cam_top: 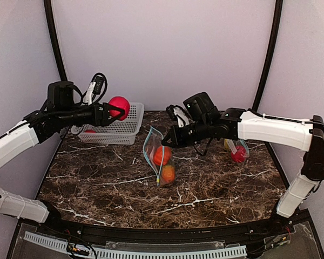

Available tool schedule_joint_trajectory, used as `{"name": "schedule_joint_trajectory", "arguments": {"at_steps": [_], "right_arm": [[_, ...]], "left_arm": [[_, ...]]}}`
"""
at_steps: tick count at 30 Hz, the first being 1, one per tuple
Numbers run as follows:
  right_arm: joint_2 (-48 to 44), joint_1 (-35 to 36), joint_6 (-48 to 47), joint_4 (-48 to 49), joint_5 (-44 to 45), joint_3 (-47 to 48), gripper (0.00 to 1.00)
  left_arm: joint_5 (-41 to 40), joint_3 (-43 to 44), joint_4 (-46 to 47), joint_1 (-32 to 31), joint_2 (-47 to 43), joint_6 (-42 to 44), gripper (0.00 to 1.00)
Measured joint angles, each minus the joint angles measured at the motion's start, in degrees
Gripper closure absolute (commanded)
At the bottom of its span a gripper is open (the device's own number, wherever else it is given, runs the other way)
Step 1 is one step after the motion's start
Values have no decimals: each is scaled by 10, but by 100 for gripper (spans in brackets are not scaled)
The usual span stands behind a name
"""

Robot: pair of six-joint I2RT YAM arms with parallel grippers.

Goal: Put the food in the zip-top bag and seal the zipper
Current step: Place the fake vegetable in the zipper food storage bag.

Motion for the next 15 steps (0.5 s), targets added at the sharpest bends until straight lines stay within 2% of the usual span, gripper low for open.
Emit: {"name": "schedule_joint_trajectory", "arguments": {"at_steps": [8, 15], "right_arm": [[0, 0, 0, -2, 3, 0, 100], [-1, 0, 0, -3, 4, 0, 100]], "left_arm": [[45, -44, -17, -155, -27, -43, 45], [43, -51, -14, -223, 30, -63, 49]]}}
